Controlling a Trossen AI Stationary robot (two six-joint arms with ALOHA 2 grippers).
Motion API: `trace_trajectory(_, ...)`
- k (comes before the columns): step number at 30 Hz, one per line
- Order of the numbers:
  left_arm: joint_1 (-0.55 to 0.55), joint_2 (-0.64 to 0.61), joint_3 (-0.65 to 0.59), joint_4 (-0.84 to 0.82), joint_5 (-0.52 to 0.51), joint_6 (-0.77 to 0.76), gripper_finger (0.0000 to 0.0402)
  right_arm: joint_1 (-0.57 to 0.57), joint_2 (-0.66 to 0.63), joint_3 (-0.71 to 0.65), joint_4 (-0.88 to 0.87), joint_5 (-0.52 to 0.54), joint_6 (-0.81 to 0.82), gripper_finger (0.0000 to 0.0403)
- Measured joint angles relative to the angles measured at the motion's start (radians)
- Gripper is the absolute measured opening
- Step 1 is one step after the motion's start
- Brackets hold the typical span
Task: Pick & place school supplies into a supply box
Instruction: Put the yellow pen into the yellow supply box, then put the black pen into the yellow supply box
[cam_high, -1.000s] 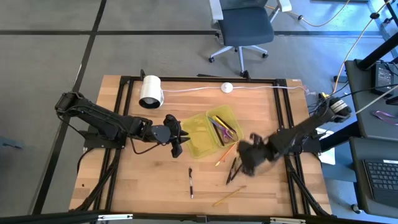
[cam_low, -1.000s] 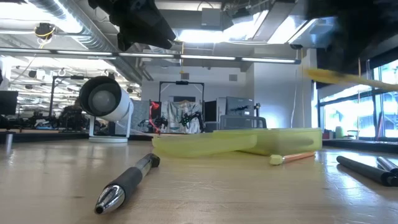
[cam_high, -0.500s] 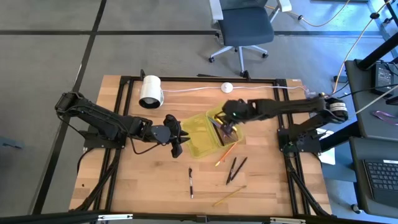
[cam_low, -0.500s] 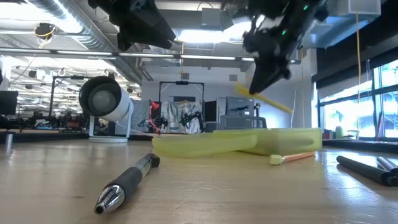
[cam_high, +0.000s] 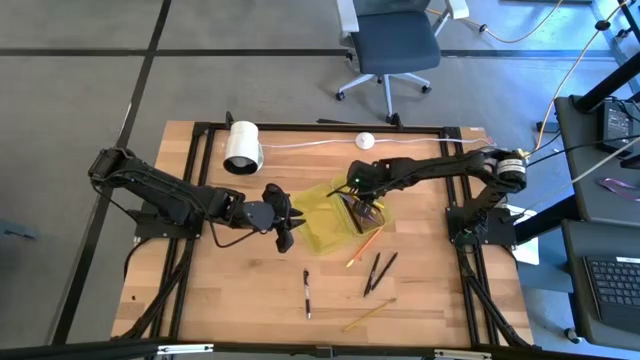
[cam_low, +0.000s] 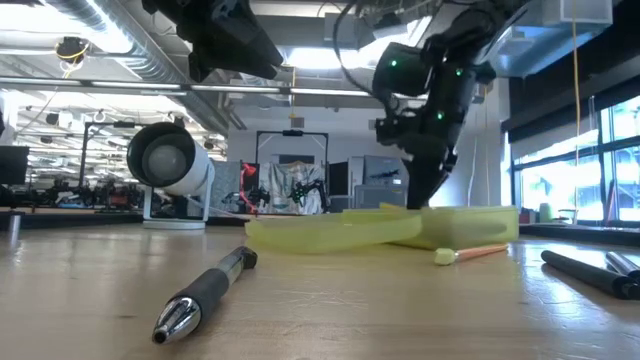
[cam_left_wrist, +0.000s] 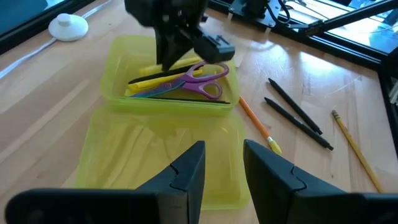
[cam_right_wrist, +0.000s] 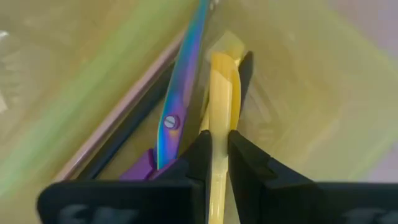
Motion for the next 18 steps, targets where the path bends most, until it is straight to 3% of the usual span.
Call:
trace_trajectory(10, 0.000, 0.000, 0.000, 0.000, 0.001, 0.000, 0.0102, 0.000, 0.031, 0.000, 0.011, -0.007, 0.004, 0.0057)
trace_trajectory(18, 0.000, 0.000, 0.000, 0.000, 0.001, 0.000, 0.0102, 0.000, -0.012, 0.000, 0.000, -0.008, 0.037, 0.0115)
